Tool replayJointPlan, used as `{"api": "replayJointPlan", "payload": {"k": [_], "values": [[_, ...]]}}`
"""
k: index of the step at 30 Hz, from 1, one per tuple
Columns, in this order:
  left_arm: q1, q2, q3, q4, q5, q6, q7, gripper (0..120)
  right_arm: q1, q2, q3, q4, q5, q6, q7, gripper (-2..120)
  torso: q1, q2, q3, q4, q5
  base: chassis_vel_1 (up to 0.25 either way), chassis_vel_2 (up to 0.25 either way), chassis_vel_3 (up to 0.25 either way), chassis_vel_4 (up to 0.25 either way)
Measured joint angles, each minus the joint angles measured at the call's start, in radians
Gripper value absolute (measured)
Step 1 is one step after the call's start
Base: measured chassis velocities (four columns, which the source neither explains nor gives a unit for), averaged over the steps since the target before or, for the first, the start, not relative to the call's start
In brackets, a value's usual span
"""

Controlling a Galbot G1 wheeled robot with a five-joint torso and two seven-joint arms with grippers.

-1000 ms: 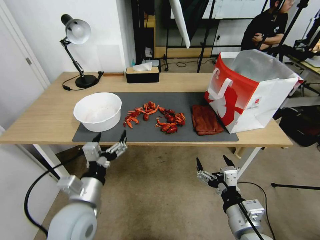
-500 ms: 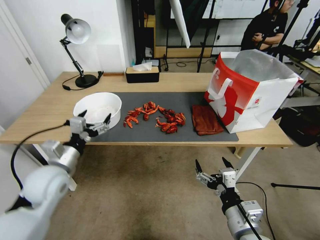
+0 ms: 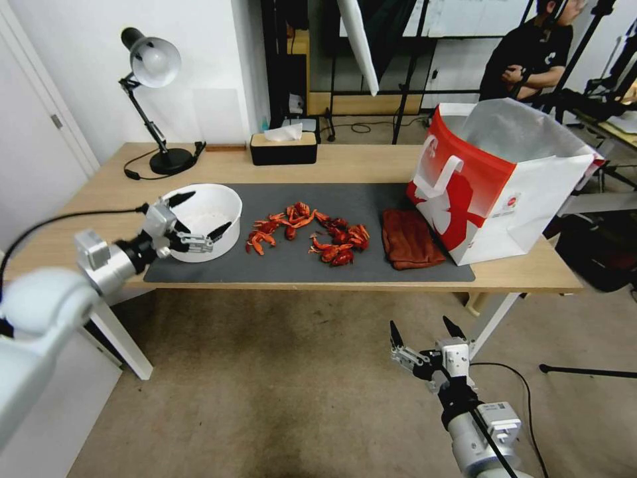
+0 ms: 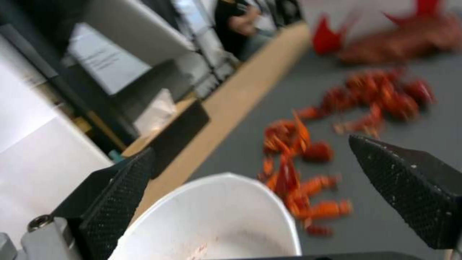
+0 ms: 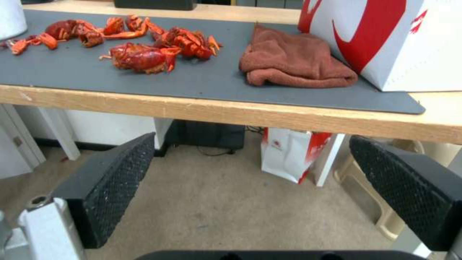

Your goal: Sweep shrimp from table into container with towel, then put container into takeout bag.

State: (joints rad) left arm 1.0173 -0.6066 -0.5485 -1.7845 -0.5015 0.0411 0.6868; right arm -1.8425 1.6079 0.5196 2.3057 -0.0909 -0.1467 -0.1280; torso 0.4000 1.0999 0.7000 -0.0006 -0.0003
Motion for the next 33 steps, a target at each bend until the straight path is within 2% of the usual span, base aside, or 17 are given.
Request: {"api": "replayJointPlan", "payload": {"k": [3, 5, 7, 12, 13, 15, 20, 23, 24, 26, 28, 31, 33], "values": [[-0.035, 0.063, 0.003, 0.069, 0.059, -0.049, 0.182, 100, 0.014, 0.0, -0.01, -0.023, 0.0, -0.004, 0.0, 100, 0.0, 0.0, 0.0, 0.001, 0.0002, 0.0, 0.0, 0.0, 0.0], [-0.037, 0.069, 0.004, 0.075, 0.065, -0.052, 0.2, 100, 0.016, 0.0, -0.012, -0.028, 0.0, -0.004, 0.0, 100, 0.0, 0.0, 0.0, 0.001, 0.0001, 0.0, 0.0, 0.0, 0.0], [-0.049, 0.099, 0.016, 0.103, 0.113, -0.07, 0.257, 100, 0.022, -0.001, -0.016, -0.04, 0.0, -0.005, -0.001, 100, 0.0, 0.0, 0.0, 0.0009, 0.0002, 0.0, 0.0, 0.0, 0.0], [-0.061, 0.12, 0.042, 0.122, 0.18, -0.089, 0.269, 100, 0.029, -0.006, -0.02, -0.048, 0.001, -0.006, -0.001, 100, 0.0, 0.0, 0.0, 0.0005, 0.0, 0.0, 0.0, 0.0, 0.0], [-0.069, 0.124, 0.051, 0.128, 0.223, -0.1, 0.274, 100, 0.032, -0.007, -0.021, -0.051, 0.001, -0.007, -0.001, 100, 0.0, 0.0, 0.0, 0.0008, 0.0001, 0.0, 0.0, 0.0, 0.0], [-0.078, 0.125, 0.057, 0.134, 0.253, -0.108, 0.276, 100, 0.032, -0.008, -0.022, -0.053, 0.001, -0.007, -0.001, 100, 0.0, 0.0, 0.0, 0.001, 0.0001, 0.0, 0.0, 0.0, 0.0], [-0.098, 0.128, 0.074, 0.148, 0.285, -0.121, 0.282, 100, 0.032, -0.008, -0.022, -0.055, 0.0, -0.007, -0.001, 100, 0.0, 0.0, 0.0, 0.0007, 0.0, 0.0, 0.0, 0.0, 0.0], [-0.151, 0.136, 0.12, 0.177, 0.322, -0.146, 0.318, 100, 0.031, -0.01, -0.023, -0.055, -0.001, -0.007, -0.001, 100, 0.0, 0.0, 0.0, 0.0008, 0.0001, 0.0, 0.0, 0.0, 0.0], [-0.151, 0.136, 0.12, 0.177, 0.322, -0.146, 0.318, 100, 0.031, -0.01, -0.023, -0.055, -0.001, -0.007, -0.001, 100, 0.0, 0.0, 0.0, 0.0008, 0.0001, 0.0, 0.0, 0.0, 0.0], [-0.201, 0.137, 0.17, 0.205, 0.344, -0.165, 0.34, 100, 0.032, -0.011, -0.023, -0.057, -0.002, -0.007, -0.001, 100, 0.0, 0.0, 0.0, 0.0005, 0.0002, 0.0, 0.0, 0.0, 0.0], [-0.22, 0.137, 0.187, 0.217, 0.346, -0.168, 0.344, 100, 0.033, -0.011, -0.022, -0.058, -0.002, -0.007, -0.001, 100, 0.0, 0.0, 0.0, 0.0005, 0.0, 0.0, 0.0, 0.0, 0.0], [-0.292, 0.126, 0.243, 0.26, 0.344, -0.18, 0.372, 100, 0.034, -0.011, -0.024, -0.06, -0.002, -0.007, -0.001, 100, 0.0, 0.0, 0.0, 0.0005, 0.0002, 0.0, 0.0, 0.0, 0.0], [-0.298, 0.124, 0.248, 0.264, 0.344, -0.183, 0.375, 100, 0.033, -0.011, -0.024, -0.061, -0.002, -0.007, -0.001, 100, 0.0, 0.0, 0.0, 0.0005, 0.0001, 0.0, 0.0, 0.0, 0.0]]}}
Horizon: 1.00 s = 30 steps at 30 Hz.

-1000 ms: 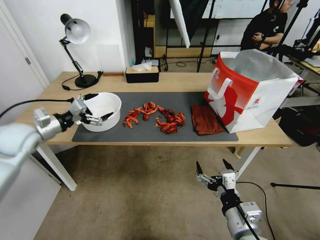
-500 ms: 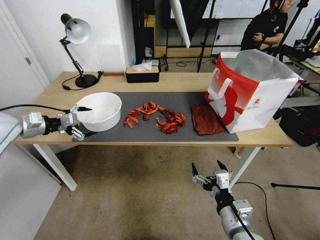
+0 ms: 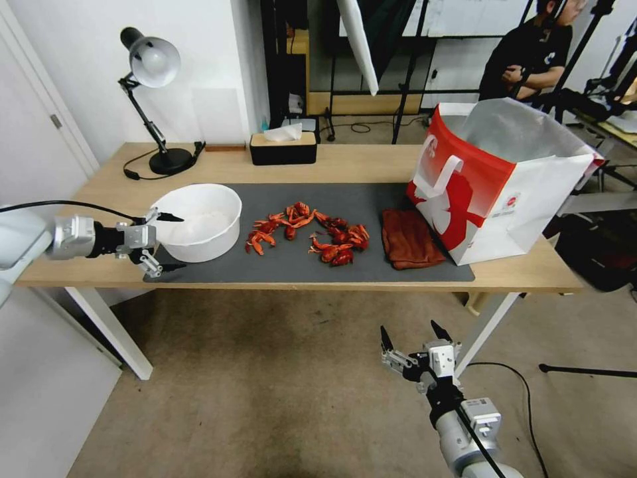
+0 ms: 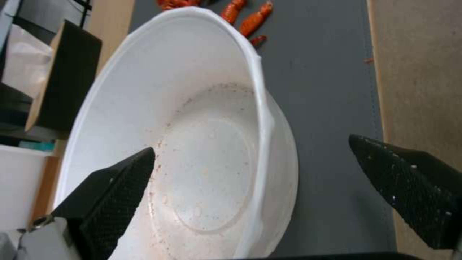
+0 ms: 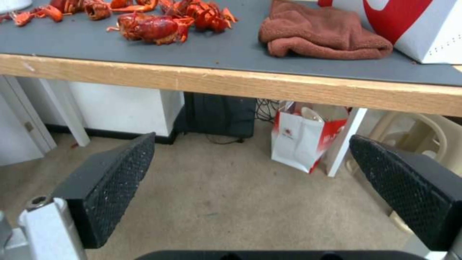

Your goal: Sweep shrimp from table into container with towel, then put container into takeout bag.

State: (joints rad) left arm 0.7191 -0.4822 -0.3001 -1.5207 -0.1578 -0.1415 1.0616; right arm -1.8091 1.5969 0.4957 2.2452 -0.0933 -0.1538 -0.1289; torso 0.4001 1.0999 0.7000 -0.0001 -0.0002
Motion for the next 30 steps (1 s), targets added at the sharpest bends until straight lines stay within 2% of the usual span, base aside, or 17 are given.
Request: {"api": "replayJointPlan", "payload": {"k": [2, 4, 6, 7, 8, 9, 10, 11, 14, 19, 22, 23, 24, 30], "values": [[-0.034, -0.004, 0.037, 0.017, 0.004, -0.015, 0.013, 100, -0.001, -0.003, 0.001, -0.004, 0.0, 0.0, 0.0, 100, 0.0, 0.0, 0.0, 0.0002, 0.0001, 0.0, 0.0, 0.0, 0.0], [-0.048, -0.007, 0.053, 0.021, 0.01, -0.016, 0.017, 100, 0.0, -0.004, 0.003, -0.005, 0.0, 0.0, 0.0, 100, 0.0, 0.0, 0.0, 0.0002, 0.0001, 0.0, 0.0, 0.0, 0.0], [-0.097, -0.019, 0.093, 0.029, 0.03, -0.017, 0.036, 100, 0.002, -0.007, 0.007, -0.005, 0.0, 0.0, -0.002, 100, 0.0, 0.0, 0.0, 0.0002, 0.0004, 0.0, 0.0, 0.0, 0.0], [-0.097, -0.019, 0.093, 0.029, 0.03, -0.017, 0.036, 100, 0.002, -0.007, 0.007, -0.005, 0.0, 0.0, -0.002, 100, 0.0, 0.0, 0.0, 0.0002, 0.0004, 0.0, 0.0, 0.0, 0.0], [-0.153, -0.029, 0.146, 0.042, 0.059, -0.025, 0.051, 100, 0.001, -0.008, 0.008, -0.005, 0.0, 0.0, -0.002, 100, 0.0, 0.0, 0.0, 0.0, 0.0002, 0.0, 0.0, 0.0, 0.0], [-0.178, -0.032, 0.171, 0.05, 0.076, -0.031, 0.059, 100, 0.0, -0.008, 0.009, -0.004, 0.0, 0.0, -0.002, 100, 0.0, 0.0, 0.0, 0.0, 0.0004, 0.0, 0.0, 0.0, 0.0], [-0.227, -0.042, 0.223, 0.063, 0.111, -0.043, 0.087, 100, -0.003, -0.008, 0.012, -0.004, 0.0, 0.0, -0.002, 100, 0.0, 0.0, 0.0, -0.0001, 0.0002, 0.0, 0.0, 0.0, 0.0], [-0.227, -0.042, 0.223, 0.063, 0.111, -0.043, 0.087, 100, -0.003, -0.008, 0.012, -0.004, 0.0, 0.0, -0.002, 100, 0.0, 0.0, 0.0, -0.0001, 0.0002, 0.0, 0.0, 0.0, 0.0], [-0.283, -0.052, 0.273, 0.085, 0.151, -0.055, 0.116, 99, -0.007, -0.008, 0.016, -0.004, 0.0, 0.001, -0.002, 100, 0.0, 0.0, 0.0, 0.0, 0.0003, 0.0, 0.0, 0.0, 0.0], [-0.315, -0.053, 0.304, 0.101, 0.17, -0.061, 0.136, 94, -0.008, -0.008, 0.017, -0.005, 0.0, 0.003, -0.001, 100, 0.0, 0.0, 0.0, 0.0003, 0.0002, 0.0, 0.0, 0.0, 0.0], [-0.333, -0.052, 0.315, 0.112, 0.188, -0.067, 0.15, 85, -0.01, -0.007, 0.016, -0.006, -0.001, 0.004, 0.0, 100, 0.0, 0.0, 0.0, 0.0, 0.0002, 0.0, 0.0, 0.0, 0.0], [-0.344, -0.053, 0.32, 0.122, 0.2, -0.074, 0.159, 77, -0.011, -0.006, 0.014, -0.007, -0.003, 0.005, 0.0, 100, 0.0, 0.0, 0.0, 0.0002, 0.0003, 0.0, 0.0, 0.0, 0.0], [-0.344, -0.053, 0.32, 0.122, 0.2, -0.074, 0.159, 77, -0.011, -0.006, 0.014, -0.007, -0.003, 0.005, 0.0, 100, 0.0, 0.0, 0.0, 0.0002, 0.0003, 0.0, 0.0, 0.0, 0.0], [-0.354, -0.046, 0.326, 0.127, 0.213, -0.083, 0.187, 55, -0.014, -0.009, 0.015, -0.007, -0.005, 0.008, 0.0, 100, 0.0, 0.0, 0.0, 0.0002, 0.0003, 0.0, 0.0, 0.0, 0.0]]}}
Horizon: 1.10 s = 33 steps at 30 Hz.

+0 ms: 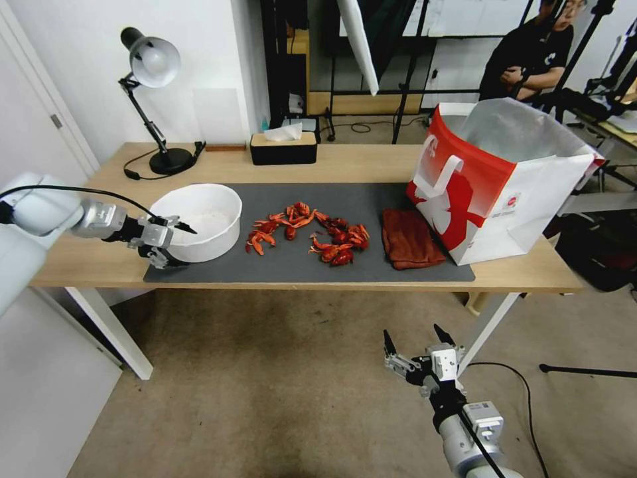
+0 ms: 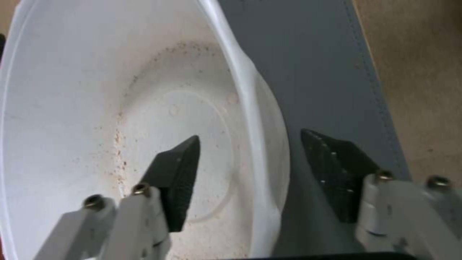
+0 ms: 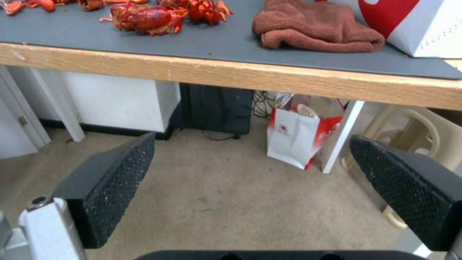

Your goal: Sweep shrimp from table into container with towel, then put container into takeout bag.

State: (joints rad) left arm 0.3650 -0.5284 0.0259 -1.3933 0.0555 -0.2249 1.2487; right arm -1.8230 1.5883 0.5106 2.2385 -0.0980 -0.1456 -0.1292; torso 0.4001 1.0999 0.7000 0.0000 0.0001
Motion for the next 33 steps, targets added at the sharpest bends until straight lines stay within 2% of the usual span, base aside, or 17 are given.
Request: {"api": "replayJointPlan", "payload": {"k": [4, 5, 6, 7, 9, 10, 11, 12, 16, 26, 28, 30, 33], "values": [[-0.002, 0.001, 0.003, 0.002, 0.002, -0.001, 0.005, 45, 0.0, -0.001, 0.0, 0.0, 0.0, 0.001, 0.0, 100, 0.0, 0.0, 0.0, 0.0001, -0.0001, 0.0, 0.0, 0.0, 0.0], [-0.004, 0.002, 0.004, 0.003, 0.002, -0.001, 0.006, 36, 0.0, -0.001, 0.0, 0.0, 0.0, 0.001, 0.001, 100, 0.0, 0.0, 0.0, 0.0001, -0.0001, 0.0, 0.0, 0.0, 0.0], [-0.004, 0.002, 0.004, 0.003, 0.002, -0.001, 0.006, 36, 0.0, -0.001, 0.0, 0.0, 0.0, 0.001, 0.001, 100, 0.0, 0.0, 0.0, 0.0001, -0.0001, 0.0, 0.0, 0.0, 0.0], [-0.005, 0.002, 0.006, 0.004, 0.002, -0.002, 0.006, 30, 0.0, -0.001, 0.0, 0.0, 0.0, 0.001, 0.001, 100, 0.0, 0.0, 0.0, 0.0, -0.0001, 0.0, 0.0, 0.0, 0.0], [-0.008, 0.002, 0.008, 0.007, 0.003, -0.003, 0.006, 26, -0.001, -0.001, 0.0, 0.0, 0.0, 0.002, 0.001, 100, 0.0, 0.0, 0.0, 0.0, -0.0001, 0.0, 0.0, 0.0, 0.0], [-0.013, 0.001, 0.009, 0.012, 0.007, -0.009, 0.006, 15, -0.004, -0.001, -0.001, 0.003, 0.0, 0.004, 0.001, 100, 0.0, 0.0, 0.0, 0.0, -0.0001, 0.0, 0.0, 0.0, 0.0], [-0.013, 0.001, 0.009, 0.012, 0.007, -0.009, 0.006, 15, -0.004, -0.001, -0.001, 0.003, 0.0, 0.004, 0.001, 100, 0.0, 0.0, 0.0, 0.0, -0.0001, 0.0, 0.0, 0.0, 0.0], [-0.017, 0.001, 0.009, 0.016, 0.006, -0.012, 0.008, 9, -0.006, -0.002, -0.001, 0.005, 0.0, 0.004, 0.001, 100, 0.0, 0.0, 0.0, -0.0002, 0.0, 0.0, 0.0, 0.0, 0.0], [-0.018, 0.002, 0.012, 0.018, 0.001, -0.013, 0.011, 0, -0.008, -0.004, 0.0, 0.006, 0.001, 0.006, 0.001, 100, 0.0, 0.0, 0.0, -0.0002, -0.0001, 0.0, 0.0, 0.0, 0.0], [0.013, 0.015, 0.006, 0.021, -0.015, -0.038, 0.012, 0, -0.007, -0.003, -0.003, 0.001, 0.004, 0.011, 0.001, 100, 0.0, 0.0, 0.0, 0.0, 0.0, 0.0, 0.0, 0.0, 0.0], [0.028, 0.032, -0.013, 0.019, -0.041, -0.065, 0.006, 0, -0.007, -0.005, -0.005, 0.0, 0.004, 0.012, 0.002, 100, 0.0, 0.0, 0.0, 0.0, -0.0003, 0.0, 0.0, 0.0, 0.0], [0.03, 0.037, -0.017, 0.015, -0.049, -0.068, 0.005, 0, -0.007, -0.005, -0.005, 0.0, 0.004, 0.012, 0.002, 100, 0.0, 0.0, 0.0, 0.0, -0.0003, 0.0, 0.0, 0.0, 0.0], [0.068, 0.066, -0.061, -0.021, -0.066, -0.097, -0.014, 0, -0.001, -0.006, -0.007, 0.0, 0.004, 0.011, 0.007, 100, 0.0, 0.0, 0.0, -0.0001, -0.0001, 0.0, 0.0, 0.0, 0.0]]}}
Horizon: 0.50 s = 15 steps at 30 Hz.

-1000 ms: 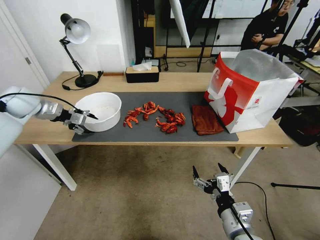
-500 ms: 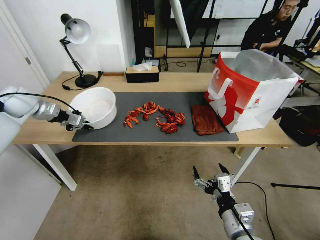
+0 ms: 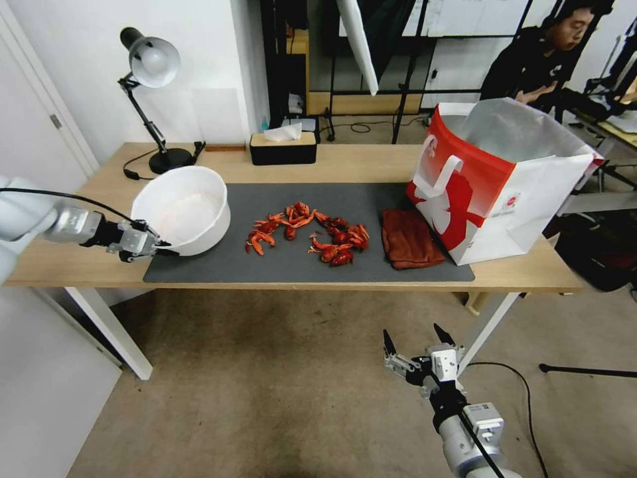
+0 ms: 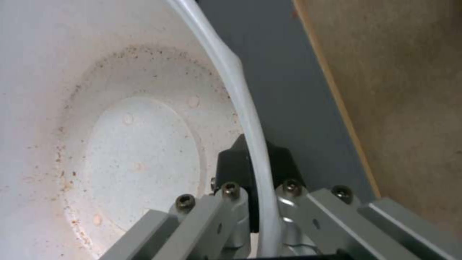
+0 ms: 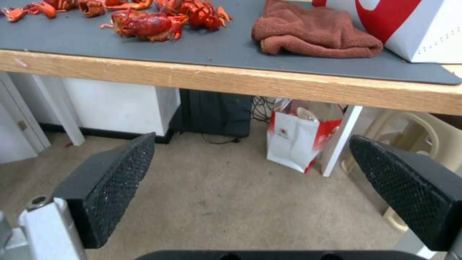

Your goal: Sweep shrimp from table into container with towel, then put container into takeout bag.

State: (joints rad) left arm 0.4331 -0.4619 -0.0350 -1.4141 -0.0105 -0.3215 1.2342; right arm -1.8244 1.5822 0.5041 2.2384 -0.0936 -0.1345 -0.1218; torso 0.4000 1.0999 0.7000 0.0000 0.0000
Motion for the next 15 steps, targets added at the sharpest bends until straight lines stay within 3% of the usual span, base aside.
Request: {"api": "replayJointPlan", "payload": {"k": [1, 4, 7, 9, 11, 13, 15], "values": [[0.0, 0.0, 0.0, 0.0, 0.0, 0.0, 0.0, 0, 0.0, 0.0, 0.0, 0.0, 0.0, 0.0, 0.0, 100, 0.0, 0.0, 0.0, 0.0, 0.0, 0.0, 0.0, 0.0, 0.0], [0.081, 0.049, -0.052, -0.066, -0.045, -0.071, -0.06, 0, 0.002, -0.003, -0.001, 0.0, 0.007, -0.002, 0.009, 100, 0.0, 0.0, 0.0, 0.0003, -0.0001, 0.0, 0.0, 0.0, 0.0], [0.126, 0.072, -0.081, -0.119, -0.053, -0.118, -0.096, 0, 0.003, -0.004, 0.001, 0.0, 0.011, -0.003, 0.009, 100, 0.0, 0.0, 0.0, 0.0003, 0.0, 0.0, 0.0, 0.0, 0.0], [0.192, 0.114, -0.1, -0.236, -0.081, -0.202, -0.136, 0, 0.002, -0.005, 0.005, 0.0, 0.016, -0.004, 0.02, 100, 0.0, 0.0, 0.0, -0.0003, 0.0, 0.0, 0.0, 0.0, 0.0], [0.209, 0.127, -0.103, -0.264, -0.085, -0.209, -0.142, 0, 0.001, -0.005, 0.006, 0.0, 0.017, -0.004, 0.021, 100, 0.0, 0.0, 0.0, -0.0003, 0.0001, 0.0, 0.0, 0.0, 0.0], [0.291, 0.17, -0.119, -0.413, -0.054, -0.25, -0.153, 0, -0.002, -0.009, 0.019, 0.006, 0.029, -0.004, 0.022, 100, 0.0, 0.0, 0.0, 0.0001, 0.0003, 0.0, 0.0, 0.0, 0.0], [0.306, 0.172, -0.124, -0.439, -0.042, -0.255, -0.151, 0, -0.002, -0.009, 0.021, 0.008, 0.031, -0.004, 0.022, 100, 0.0, 0.0, 0.0, 0.0, 0.0002, 0.0, 0.0, 0.0, 0.0]]}}
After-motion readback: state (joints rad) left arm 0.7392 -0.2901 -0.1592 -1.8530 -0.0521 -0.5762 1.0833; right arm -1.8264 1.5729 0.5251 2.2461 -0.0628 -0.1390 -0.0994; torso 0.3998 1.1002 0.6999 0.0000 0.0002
